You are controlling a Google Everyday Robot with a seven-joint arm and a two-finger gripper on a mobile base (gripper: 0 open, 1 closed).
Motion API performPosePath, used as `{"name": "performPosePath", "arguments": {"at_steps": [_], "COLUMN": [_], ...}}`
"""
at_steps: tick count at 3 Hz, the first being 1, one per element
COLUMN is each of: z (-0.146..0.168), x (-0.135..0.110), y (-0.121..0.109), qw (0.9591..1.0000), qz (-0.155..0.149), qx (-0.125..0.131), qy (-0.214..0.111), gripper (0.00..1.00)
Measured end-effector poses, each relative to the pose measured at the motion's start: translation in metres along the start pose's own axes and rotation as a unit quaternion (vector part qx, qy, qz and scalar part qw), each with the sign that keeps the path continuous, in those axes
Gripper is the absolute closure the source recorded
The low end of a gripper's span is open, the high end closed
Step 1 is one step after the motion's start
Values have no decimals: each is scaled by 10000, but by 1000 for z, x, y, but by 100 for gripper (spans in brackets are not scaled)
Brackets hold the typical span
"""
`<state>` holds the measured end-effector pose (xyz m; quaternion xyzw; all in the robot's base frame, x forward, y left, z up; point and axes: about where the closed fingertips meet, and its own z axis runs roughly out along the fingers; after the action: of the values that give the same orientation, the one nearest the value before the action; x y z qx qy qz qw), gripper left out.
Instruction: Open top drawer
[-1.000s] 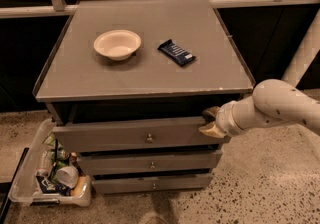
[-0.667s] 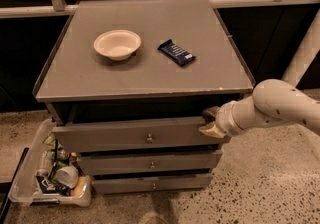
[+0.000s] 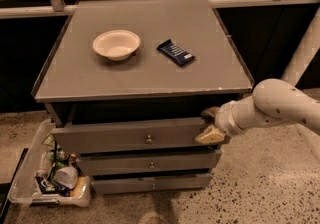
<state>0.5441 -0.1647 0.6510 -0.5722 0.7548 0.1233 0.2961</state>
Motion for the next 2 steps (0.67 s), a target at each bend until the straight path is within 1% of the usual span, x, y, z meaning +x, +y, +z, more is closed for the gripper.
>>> {"name": "performPosePath", "arguments": {"at_steps": [1,2], "z": [2,-1], "x": [0,10], "y": [9,24], "qw": [9998,9991], "qz": [44,118], "qx": [-161,-267], "qy": [-119,-303], "gripper": [18,40]}}
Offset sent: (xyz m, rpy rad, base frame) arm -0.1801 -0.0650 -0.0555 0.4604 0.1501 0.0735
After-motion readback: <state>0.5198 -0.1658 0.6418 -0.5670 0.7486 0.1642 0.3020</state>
